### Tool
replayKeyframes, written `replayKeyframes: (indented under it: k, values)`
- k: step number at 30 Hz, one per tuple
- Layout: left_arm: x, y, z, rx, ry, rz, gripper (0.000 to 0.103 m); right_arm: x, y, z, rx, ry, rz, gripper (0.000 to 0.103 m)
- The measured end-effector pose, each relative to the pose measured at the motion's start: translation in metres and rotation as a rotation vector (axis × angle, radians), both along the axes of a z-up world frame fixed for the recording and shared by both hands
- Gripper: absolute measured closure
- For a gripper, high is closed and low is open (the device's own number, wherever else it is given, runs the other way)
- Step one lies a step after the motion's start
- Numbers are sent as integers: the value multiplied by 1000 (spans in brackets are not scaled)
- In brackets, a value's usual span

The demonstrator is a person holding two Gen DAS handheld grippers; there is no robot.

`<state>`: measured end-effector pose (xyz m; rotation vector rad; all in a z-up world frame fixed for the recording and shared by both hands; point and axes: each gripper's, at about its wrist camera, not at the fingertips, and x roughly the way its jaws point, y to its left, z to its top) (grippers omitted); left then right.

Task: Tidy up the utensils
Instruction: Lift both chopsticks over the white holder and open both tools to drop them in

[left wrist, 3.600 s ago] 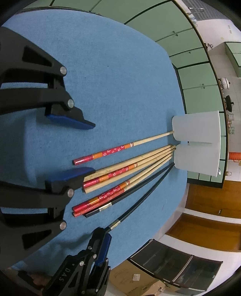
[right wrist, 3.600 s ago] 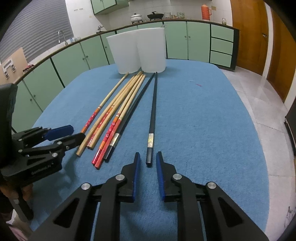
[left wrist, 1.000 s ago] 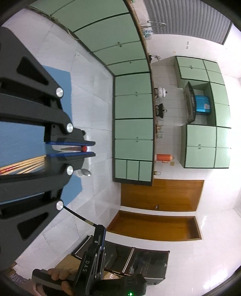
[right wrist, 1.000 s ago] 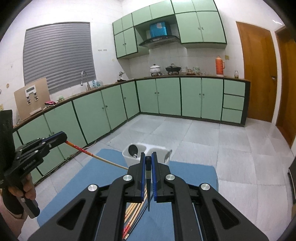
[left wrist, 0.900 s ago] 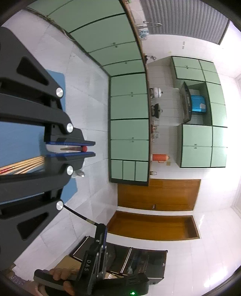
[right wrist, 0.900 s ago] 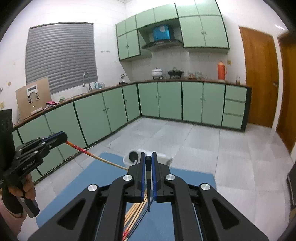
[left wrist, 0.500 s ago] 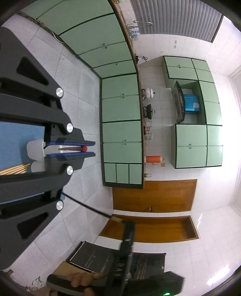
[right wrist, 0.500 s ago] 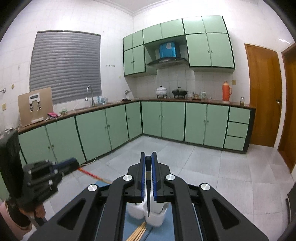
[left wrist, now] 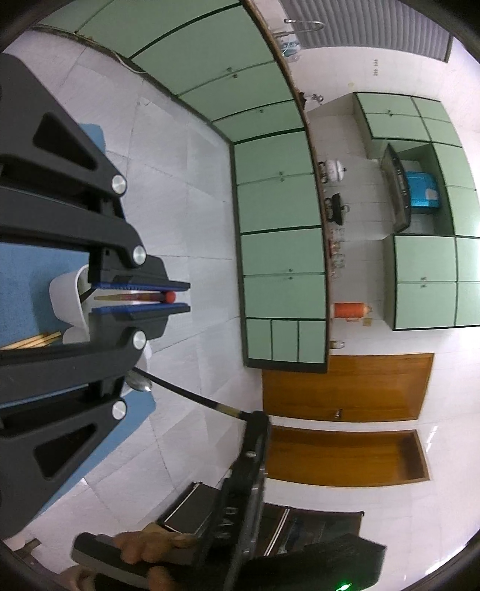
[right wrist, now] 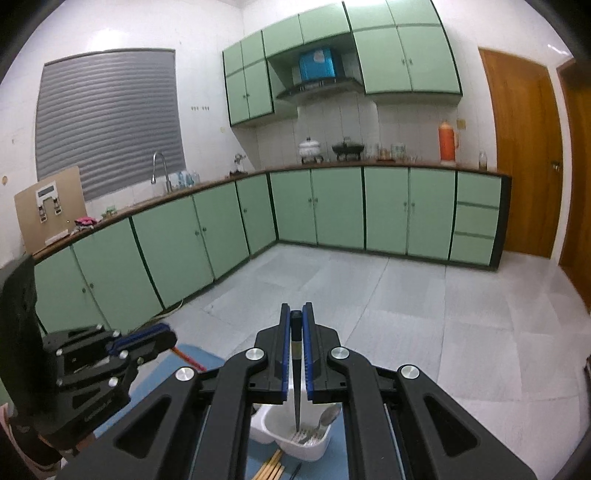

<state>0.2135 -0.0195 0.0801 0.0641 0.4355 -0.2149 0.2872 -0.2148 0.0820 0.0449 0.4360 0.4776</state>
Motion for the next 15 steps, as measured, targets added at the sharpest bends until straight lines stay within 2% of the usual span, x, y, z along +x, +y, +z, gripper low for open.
replayKeyframes:
  k: [6, 9, 11, 15]
  values:
    - [18, 5, -18, -38, 80, -31, 96, 3, 0, -25, -21, 50, 17, 94]
    - [16, 9, -22, -51, 87, -32, 89, 0, -5, -30, -15, 59, 11, 77]
    - [12, 14, -23, -62, 78, -26, 74, -4, -11, -31, -5, 56, 0, 67]
    - [2, 21, -21, -79, 62, -12, 66, -17, -22, -31, 4, 37, -31, 52]
